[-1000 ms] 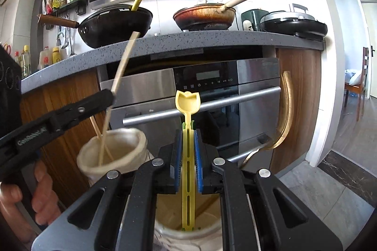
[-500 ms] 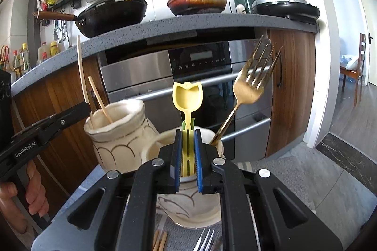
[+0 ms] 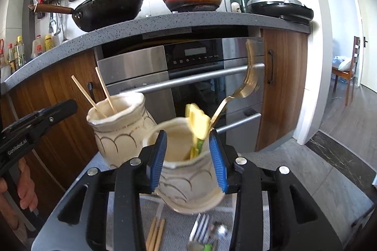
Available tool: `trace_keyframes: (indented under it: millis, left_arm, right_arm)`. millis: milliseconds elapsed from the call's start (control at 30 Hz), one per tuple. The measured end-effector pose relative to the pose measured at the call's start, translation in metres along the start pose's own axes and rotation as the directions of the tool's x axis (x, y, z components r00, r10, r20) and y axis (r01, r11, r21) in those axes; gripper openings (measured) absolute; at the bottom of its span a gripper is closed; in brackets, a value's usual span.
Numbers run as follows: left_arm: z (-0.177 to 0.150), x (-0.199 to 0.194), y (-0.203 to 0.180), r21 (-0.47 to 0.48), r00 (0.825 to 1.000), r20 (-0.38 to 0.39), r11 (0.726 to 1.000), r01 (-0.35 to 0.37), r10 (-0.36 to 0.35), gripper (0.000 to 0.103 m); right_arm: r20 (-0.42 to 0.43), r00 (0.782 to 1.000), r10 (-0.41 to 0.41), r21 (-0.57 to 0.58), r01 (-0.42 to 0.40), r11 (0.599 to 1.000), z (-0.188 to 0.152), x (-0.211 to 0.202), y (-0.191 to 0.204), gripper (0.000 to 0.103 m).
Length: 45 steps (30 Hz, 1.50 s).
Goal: Organize utensils
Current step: 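Release chopstick into the taller pot with left tool while right tool drops yellow spoon into smaller pot, then pull both tools back and move left tool toward the remaining chopsticks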
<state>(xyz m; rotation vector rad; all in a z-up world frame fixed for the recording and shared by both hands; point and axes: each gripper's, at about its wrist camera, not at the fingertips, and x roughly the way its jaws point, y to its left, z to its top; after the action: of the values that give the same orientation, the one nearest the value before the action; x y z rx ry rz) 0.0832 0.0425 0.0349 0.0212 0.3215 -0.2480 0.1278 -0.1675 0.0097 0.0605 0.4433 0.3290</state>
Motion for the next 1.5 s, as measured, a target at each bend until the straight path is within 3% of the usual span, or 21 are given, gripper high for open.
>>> trace_keyframes:
  millis: [33,200,300,467,933,1133,1267,1367,1500]
  left_arm:
    - [-0.001,-0.004,-0.001,0.001,1.0,-0.006,1.0,-0.012,0.012,0.024]
    - [-0.014,-0.024,-0.008,0.005,0.999,-0.03,1.0,-0.026,0.026,0.061]
    - [-0.028,-0.03,-0.016,0.012,0.996,-0.081,0.999,-0.03,0.03,0.068]
    - [-0.049,-0.033,-0.024,-0.009,0.986,-0.167,1.0,-0.021,0.019,0.07]
    - [-0.084,-0.03,-0.04,-0.055,0.951,-0.308,0.998,-0.004,-0.014,0.073]
    - [-0.094,-0.024,-0.053,-0.078,0.929,-0.369,0.997,0.011,-0.039,0.073]
    - [-0.104,-0.016,-0.06,-0.111,0.904,-0.423,0.994,0.011,-0.058,0.073]
    - [-0.111,-0.009,-0.068,-0.097,0.884,-0.465,0.995,-0.005,-0.041,0.067]
    - [-0.117,-0.007,-0.074,-0.09,0.871,-0.489,0.996,-0.01,-0.035,0.059]
  right_arm:
    - [-0.007,1.0,-0.012,-0.002,0.012,1.0,-0.001,-0.004,0.0,0.048]
    - [-0.039,0.997,-0.063,-0.013,0.063,0.998,-0.014,-0.027,-0.003,0.073]
    - [-0.075,0.993,-0.09,-0.024,0.089,0.996,-0.027,-0.037,-0.004,0.079]
    - [-0.145,0.984,-0.107,-0.038,0.103,0.994,-0.048,-0.047,-0.007,0.081]
    - [-0.223,0.968,-0.114,-0.047,0.107,0.993,-0.079,-0.058,-0.011,0.084]
    - [-0.245,0.961,-0.127,-0.046,0.12,0.992,-0.083,-0.06,-0.02,0.084]
    - [-0.266,0.954,-0.138,-0.035,0.133,0.99,-0.088,-0.058,-0.026,0.084]
    - [-0.275,0.951,-0.14,-0.033,0.136,0.99,-0.092,-0.059,-0.029,0.084]
    - [-0.287,0.948,-0.137,-0.029,0.135,0.99,-0.095,-0.059,-0.033,0.084]
